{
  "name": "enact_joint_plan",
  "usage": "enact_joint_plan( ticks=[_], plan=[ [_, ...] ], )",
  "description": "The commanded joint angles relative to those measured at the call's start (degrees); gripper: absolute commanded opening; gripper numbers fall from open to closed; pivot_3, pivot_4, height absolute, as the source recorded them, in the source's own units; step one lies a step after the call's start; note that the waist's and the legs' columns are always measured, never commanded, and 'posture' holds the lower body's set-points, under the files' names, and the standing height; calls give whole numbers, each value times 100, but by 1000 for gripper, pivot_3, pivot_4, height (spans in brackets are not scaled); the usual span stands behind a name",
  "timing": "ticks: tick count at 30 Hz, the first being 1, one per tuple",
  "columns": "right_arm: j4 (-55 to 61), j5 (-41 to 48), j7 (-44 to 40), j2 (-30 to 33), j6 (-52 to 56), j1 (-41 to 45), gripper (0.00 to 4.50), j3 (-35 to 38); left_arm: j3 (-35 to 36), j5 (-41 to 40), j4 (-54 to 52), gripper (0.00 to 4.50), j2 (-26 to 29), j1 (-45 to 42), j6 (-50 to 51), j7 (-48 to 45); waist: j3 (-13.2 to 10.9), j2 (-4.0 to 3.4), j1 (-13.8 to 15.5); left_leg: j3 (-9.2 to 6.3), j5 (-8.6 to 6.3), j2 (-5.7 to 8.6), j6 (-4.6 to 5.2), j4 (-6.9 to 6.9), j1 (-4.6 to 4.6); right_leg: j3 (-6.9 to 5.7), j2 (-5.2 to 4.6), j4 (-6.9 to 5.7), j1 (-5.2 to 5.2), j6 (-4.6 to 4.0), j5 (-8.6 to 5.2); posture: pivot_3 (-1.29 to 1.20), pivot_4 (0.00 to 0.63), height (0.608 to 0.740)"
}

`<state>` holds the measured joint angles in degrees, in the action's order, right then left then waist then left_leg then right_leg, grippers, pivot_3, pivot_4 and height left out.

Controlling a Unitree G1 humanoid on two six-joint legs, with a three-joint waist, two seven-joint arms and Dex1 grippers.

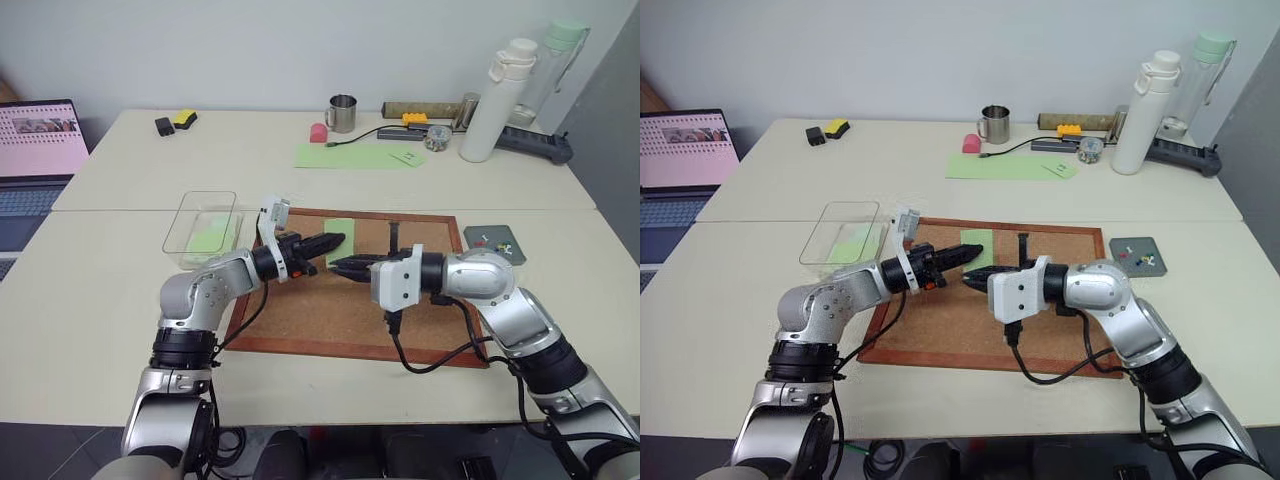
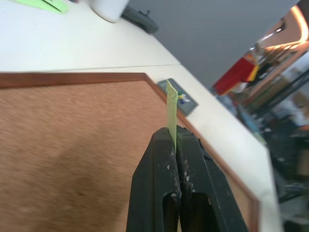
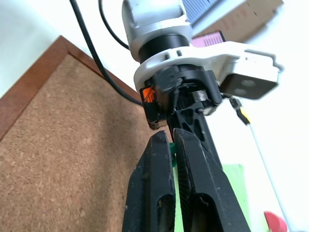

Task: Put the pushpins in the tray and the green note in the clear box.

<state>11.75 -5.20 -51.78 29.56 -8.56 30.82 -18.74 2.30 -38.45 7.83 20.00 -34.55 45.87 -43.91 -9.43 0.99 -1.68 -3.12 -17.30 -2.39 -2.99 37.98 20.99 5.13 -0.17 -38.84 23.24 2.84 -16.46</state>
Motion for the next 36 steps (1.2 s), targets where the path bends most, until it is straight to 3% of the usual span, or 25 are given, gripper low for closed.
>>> enact_joint_plan(
  ticks=[1,7,10,15,25,33,36],
  plan=[
    [547,303,242,69,463,-240,0,500,-141,167,9,15,-16,-219,-348,-337,0,0,4,-1,0,0,0,0,1,-1,0,1,0,0,0,0,150,740],
    [788,1066,1331,-192,2250,-1104,0,2072,-583,607,-470,15,-3,-599,-1051,-762,-2,4,20,-9,-10,0,17,3,9,-8,0,1,0,0,0,0,150,740],
    [195,1354,1989,-330,2967,-1214,0,2977,-1057,1107,-745,15,9,-843,-1736,-1066,-3,5,44,-8,-8,4,15,6,11,-6,-4,-1,0,0,0,0,150,740],
    [-1656,1568,2538,-171,3323,-688,0,3764,-2039,2184,-745,15,-3,-985,-3142,-1575,-3,1,7,15,-10,11,19,-4,-6,18,-2,2,-2,0,0,0,150,740],
    [-3902,1781,2219,238,3212,381,0,3841,-2190,2502,-733,15,-197,-860,-3439,-1548,-13,-15,-113,25,-15,11,29,-5,-4,41,6,2,6,1,0,0,150,740],
    [-4691,1785,1964,335,2979,747,1783,3647,-2114,2570,-1118,0,-77,-542,-3207,-1388,-13,-16,-119,25,-15,11,29,-4,-3,38,2,0,6,2,0,0,150,740],
    [-4771,1815,1914,382,2944,813,1783,3624,-2080,2568,-1163,0,-57,-500,-3150,-1329,-13,-16,-119,26,-15,11,29,-3,-2,39,1,0,6,2,0,0,150,740]
  ],
)
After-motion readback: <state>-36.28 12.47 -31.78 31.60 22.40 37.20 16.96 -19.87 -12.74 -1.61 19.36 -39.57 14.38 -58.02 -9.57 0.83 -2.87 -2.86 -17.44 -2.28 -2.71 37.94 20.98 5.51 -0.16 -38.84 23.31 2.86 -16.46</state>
